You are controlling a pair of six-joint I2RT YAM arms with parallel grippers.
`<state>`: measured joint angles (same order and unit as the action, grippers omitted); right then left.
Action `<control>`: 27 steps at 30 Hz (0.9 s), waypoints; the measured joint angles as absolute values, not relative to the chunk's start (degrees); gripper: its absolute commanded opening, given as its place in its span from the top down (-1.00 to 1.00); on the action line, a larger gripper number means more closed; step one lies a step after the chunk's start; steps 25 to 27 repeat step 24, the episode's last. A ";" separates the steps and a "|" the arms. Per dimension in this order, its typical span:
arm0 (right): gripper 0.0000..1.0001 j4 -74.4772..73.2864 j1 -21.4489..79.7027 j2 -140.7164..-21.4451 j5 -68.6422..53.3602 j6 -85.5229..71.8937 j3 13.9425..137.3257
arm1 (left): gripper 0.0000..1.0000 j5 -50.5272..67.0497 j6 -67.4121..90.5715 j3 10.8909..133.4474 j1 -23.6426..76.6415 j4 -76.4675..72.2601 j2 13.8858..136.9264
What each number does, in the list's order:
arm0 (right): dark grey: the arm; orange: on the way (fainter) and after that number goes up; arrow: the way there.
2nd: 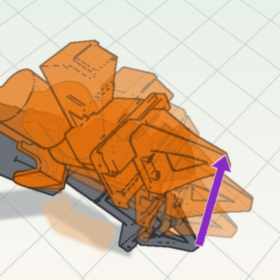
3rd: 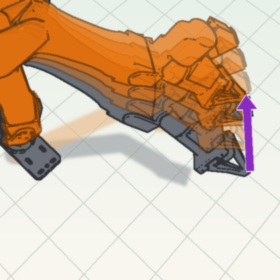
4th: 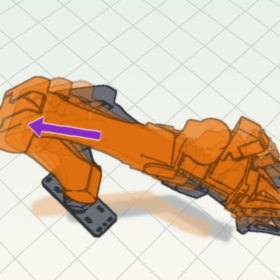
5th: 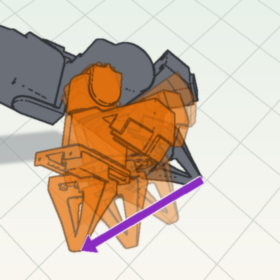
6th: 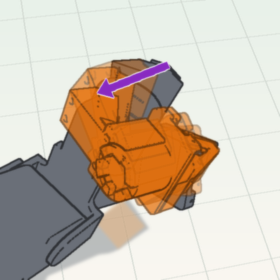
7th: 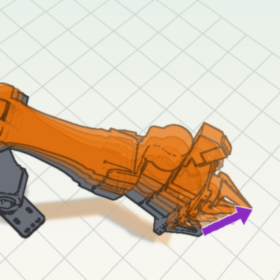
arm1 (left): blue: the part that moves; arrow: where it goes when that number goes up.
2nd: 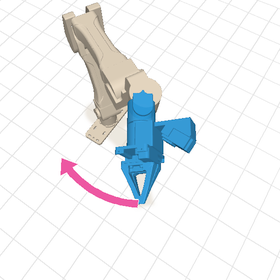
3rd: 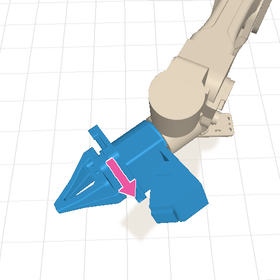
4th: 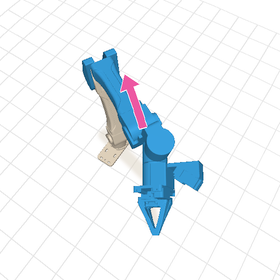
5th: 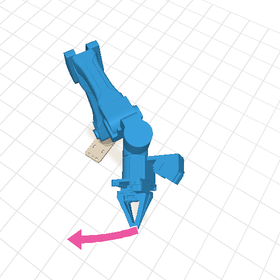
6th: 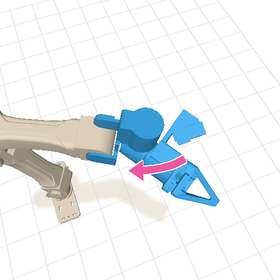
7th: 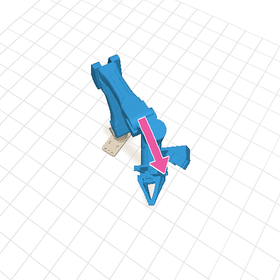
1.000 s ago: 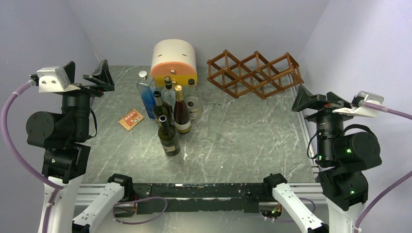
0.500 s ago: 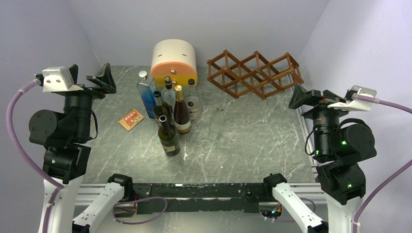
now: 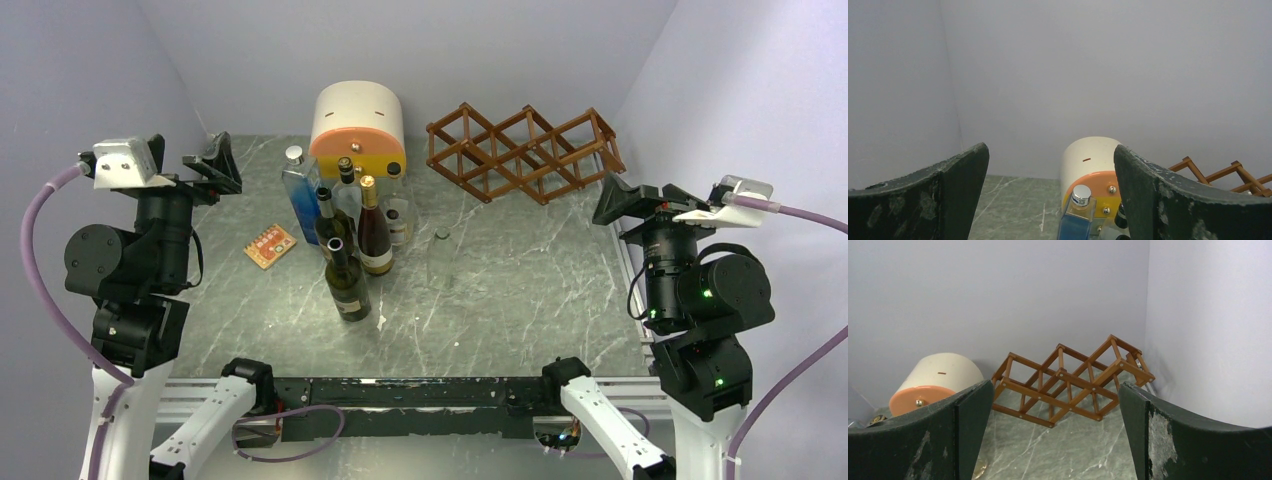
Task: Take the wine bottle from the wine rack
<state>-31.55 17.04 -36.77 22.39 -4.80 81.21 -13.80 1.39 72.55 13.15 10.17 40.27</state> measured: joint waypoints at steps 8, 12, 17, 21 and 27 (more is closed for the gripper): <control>-1.00 -31.57 17.04 -36.75 22.24 -4.80 81.21 | -0.96 -13.72 1.93 72.20 13.17 10.20 39.70; -1.00 -31.57 17.04 -36.73 22.22 -4.80 81.21 | -0.96 -13.69 2.22 72.12 13.15 10.20 39.57; -1.00 -31.59 17.04 -36.75 21.98 -4.80 81.21 | -0.96 -13.67 2.39 72.03 13.15 10.20 39.57; -1.00 -31.59 17.04 -36.75 21.80 -4.84 81.21 | -0.96 -13.65 2.42 71.96 13.15 10.20 39.57; -1.00 -31.40 17.04 -36.60 21.85 -4.93 80.99 | -0.96 -13.63 2.44 71.77 13.15 10.24 39.51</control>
